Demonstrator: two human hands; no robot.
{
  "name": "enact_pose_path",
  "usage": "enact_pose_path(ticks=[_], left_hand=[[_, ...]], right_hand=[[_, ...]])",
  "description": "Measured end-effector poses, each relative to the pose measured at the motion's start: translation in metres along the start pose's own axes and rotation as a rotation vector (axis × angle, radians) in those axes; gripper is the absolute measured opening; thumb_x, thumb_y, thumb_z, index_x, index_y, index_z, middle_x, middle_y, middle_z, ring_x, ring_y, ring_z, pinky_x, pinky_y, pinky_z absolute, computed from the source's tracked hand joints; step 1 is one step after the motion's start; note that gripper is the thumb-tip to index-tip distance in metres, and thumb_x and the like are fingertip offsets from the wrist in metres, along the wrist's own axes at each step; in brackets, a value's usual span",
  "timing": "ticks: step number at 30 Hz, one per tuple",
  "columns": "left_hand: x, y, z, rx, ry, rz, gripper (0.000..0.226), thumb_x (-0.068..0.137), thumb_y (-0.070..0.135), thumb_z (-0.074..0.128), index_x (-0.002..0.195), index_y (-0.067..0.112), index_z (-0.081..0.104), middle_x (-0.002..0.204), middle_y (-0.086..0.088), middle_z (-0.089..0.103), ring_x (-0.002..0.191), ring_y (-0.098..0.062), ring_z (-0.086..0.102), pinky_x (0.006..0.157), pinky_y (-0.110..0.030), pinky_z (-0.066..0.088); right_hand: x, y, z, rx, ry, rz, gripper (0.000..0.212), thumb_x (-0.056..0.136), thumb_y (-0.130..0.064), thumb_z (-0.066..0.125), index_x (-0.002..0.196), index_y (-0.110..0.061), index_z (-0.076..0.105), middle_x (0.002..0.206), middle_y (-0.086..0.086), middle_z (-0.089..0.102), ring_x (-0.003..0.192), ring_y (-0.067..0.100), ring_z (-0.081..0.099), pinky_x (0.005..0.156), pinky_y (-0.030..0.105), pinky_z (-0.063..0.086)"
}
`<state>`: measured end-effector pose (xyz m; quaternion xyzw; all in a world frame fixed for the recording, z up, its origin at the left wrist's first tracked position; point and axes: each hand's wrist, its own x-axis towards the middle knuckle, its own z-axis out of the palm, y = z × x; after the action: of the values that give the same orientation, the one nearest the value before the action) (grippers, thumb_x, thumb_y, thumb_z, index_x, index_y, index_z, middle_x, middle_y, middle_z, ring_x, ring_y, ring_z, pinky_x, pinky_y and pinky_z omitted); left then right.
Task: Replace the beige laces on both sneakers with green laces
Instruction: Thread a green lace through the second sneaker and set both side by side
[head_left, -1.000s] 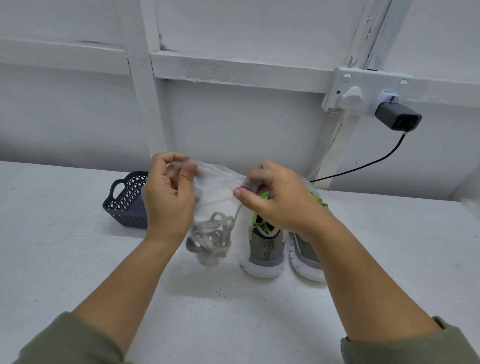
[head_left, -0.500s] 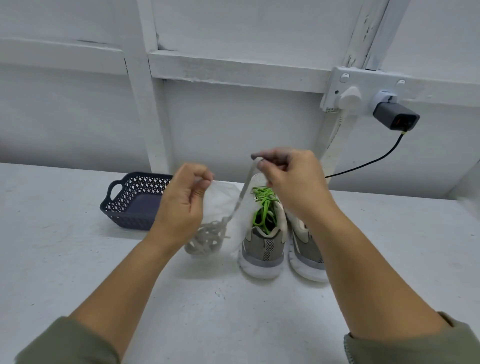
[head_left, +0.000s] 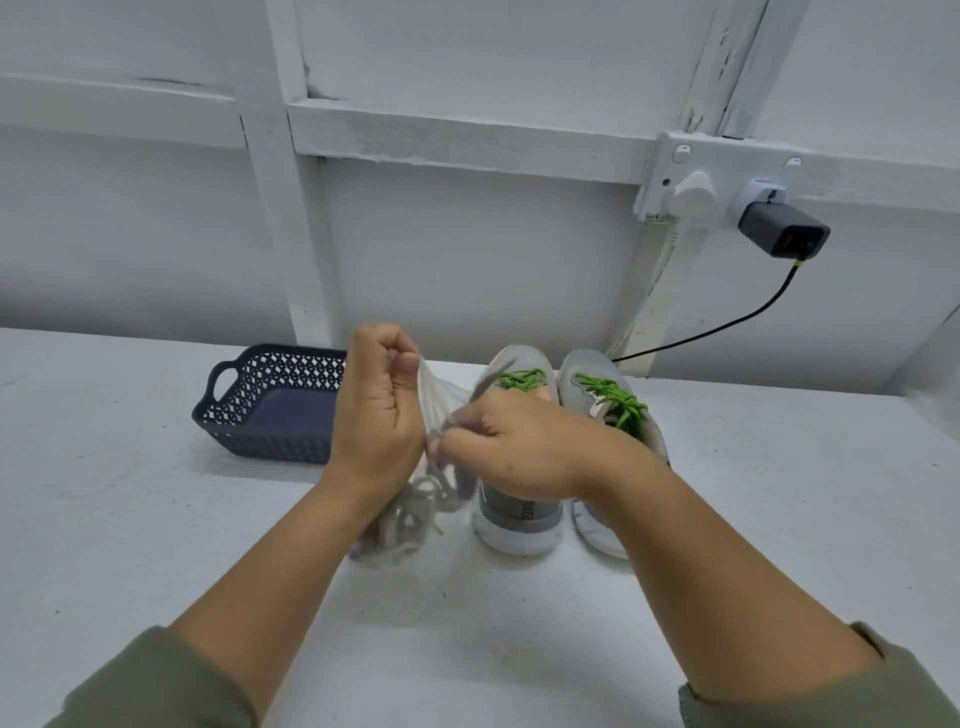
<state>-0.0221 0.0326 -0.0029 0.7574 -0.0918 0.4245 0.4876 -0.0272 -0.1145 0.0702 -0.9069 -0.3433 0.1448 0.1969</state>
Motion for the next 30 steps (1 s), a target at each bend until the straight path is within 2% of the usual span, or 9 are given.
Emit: enact_pose_path(ticks=[4, 8, 11, 18, 20, 22, 26, 28, 30], left_hand=[[-0.012, 0.001, 0.008, -0.091, 0.042, -0.046, 0.014, 0.098, 0.019, 0.035, 0.093, 0.031, 0.036, 0.086, -0.002, 0.046, 0.078, -0.017, 0.047, 0.071, -0.029, 0.043], [-0.011, 0.002, 0.005, -0.191, 0.087, -0.083, 0.026, 0.099, 0.007, 0.035, 0.098, 0.032, 0.037, 0.091, 0.005, 0.044, 0.083, -0.007, 0.045, 0.079, -0.019, 0.041], [-0.009, 0.001, 0.002, -0.239, 0.105, -0.121, 0.023, 0.100, 0.009, 0.035, 0.098, 0.032, 0.037, 0.093, 0.004, 0.045, 0.085, -0.010, 0.046, 0.082, -0.024, 0.041], [-0.003, 0.005, 0.002, -0.282, 0.136, -0.149, 0.018, 0.099, 0.014, 0.035, 0.098, 0.032, 0.036, 0.097, -0.001, 0.045, 0.088, -0.011, 0.046, 0.084, -0.025, 0.040], [-0.004, 0.007, 0.004, -0.284, 0.128, -0.165, 0.016, 0.100, 0.016, 0.035, 0.097, 0.032, 0.036, 0.095, 0.002, 0.046, 0.086, -0.010, 0.046, 0.083, -0.024, 0.040], [-0.004, 0.007, 0.005, -0.297, 0.129, -0.187, 0.015, 0.100, 0.017, 0.035, 0.096, 0.031, 0.037, 0.093, 0.004, 0.047, 0.084, -0.007, 0.047, 0.082, -0.022, 0.041], [-0.001, 0.003, -0.001, -0.335, 0.084, -0.231, 0.014, 0.098, 0.022, 0.044, 0.094, 0.035, 0.044, 0.087, 0.002, 0.052, 0.081, -0.013, 0.049, 0.078, -0.026, 0.044], [0.000, 0.003, -0.003, -0.338, 0.107, -0.243, 0.013, 0.097, 0.020, 0.050, 0.093, 0.032, 0.047, 0.086, 0.001, 0.055, 0.079, -0.012, 0.052, 0.075, -0.024, 0.044], [0.000, 0.005, -0.004, -0.362, 0.148, -0.248, 0.016, 0.096, 0.013, 0.056, 0.093, 0.027, 0.048, 0.082, 0.002, 0.058, 0.075, -0.010, 0.054, 0.072, -0.022, 0.045]], right_hand=[[0.002, 0.004, -0.008, -0.248, 0.154, -0.047, 0.061, 0.091, -0.064, 0.037, 0.052, -0.019, 0.048, 0.068, -0.006, 0.045, 0.092, 0.016, 0.042, 0.100, 0.039, 0.022], [0.002, 0.015, -0.003, -0.285, 0.571, -0.311, 0.037, 0.085, -0.047, 0.063, 0.071, -0.013, 0.070, 0.079, 0.001, 0.056, 0.084, 0.019, 0.048, 0.077, 0.036, 0.041], [0.000, 0.024, -0.004, -0.230, 0.843, -0.340, 0.037, 0.072, -0.050, 0.071, 0.085, -0.017, 0.064, 0.092, -0.001, 0.050, 0.088, 0.016, 0.049, 0.076, 0.037, 0.042], [-0.006, 0.019, -0.001, 0.276, 0.638, -0.056, 0.080, 0.077, -0.051, 0.074, 0.140, -0.032, 0.030, 0.130, -0.007, 0.037, 0.109, 0.004, 0.050, 0.087, 0.019, 0.046], [0.002, 0.016, 0.004, 0.146, 0.676, -0.215, 0.056, 0.086, -0.036, 0.069, 0.135, -0.017, 0.050, 0.135, 0.001, 0.048, 0.116, 0.012, 0.052, 0.096, 0.026, 0.046], [0.008, 0.017, 0.014, -0.077, 0.689, -0.322, 0.033, 0.088, -0.036, 0.060, 0.106, -0.011, 0.071, 0.130, 0.010, 0.057, 0.116, 0.025, 0.056, 0.095, 0.043, 0.046], [0.008, 0.020, 0.013, -0.252, 0.612, -0.205, 0.035, 0.085, -0.050, 0.055, 0.079, -0.021, 0.074, 0.143, 0.005, 0.046, 0.131, 0.030, 0.037, 0.104, 0.049, 0.029], [0.002, 0.014, 0.004, -0.005, 0.597, -0.133, 0.021, 0.084, -0.043, 0.067, 0.093, -0.025, 0.070, 0.139, 0.002, 0.044, 0.129, 0.019, 0.037, 0.103, 0.040, 0.032], [0.000, 0.007, -0.002, 0.188, 0.540, 0.022, 0.048, 0.081, -0.042, 0.073, 0.122, -0.027, 0.052, 0.122, -0.003, 0.049, 0.113, 0.012, 0.048, 0.091, 0.029, 0.040]])
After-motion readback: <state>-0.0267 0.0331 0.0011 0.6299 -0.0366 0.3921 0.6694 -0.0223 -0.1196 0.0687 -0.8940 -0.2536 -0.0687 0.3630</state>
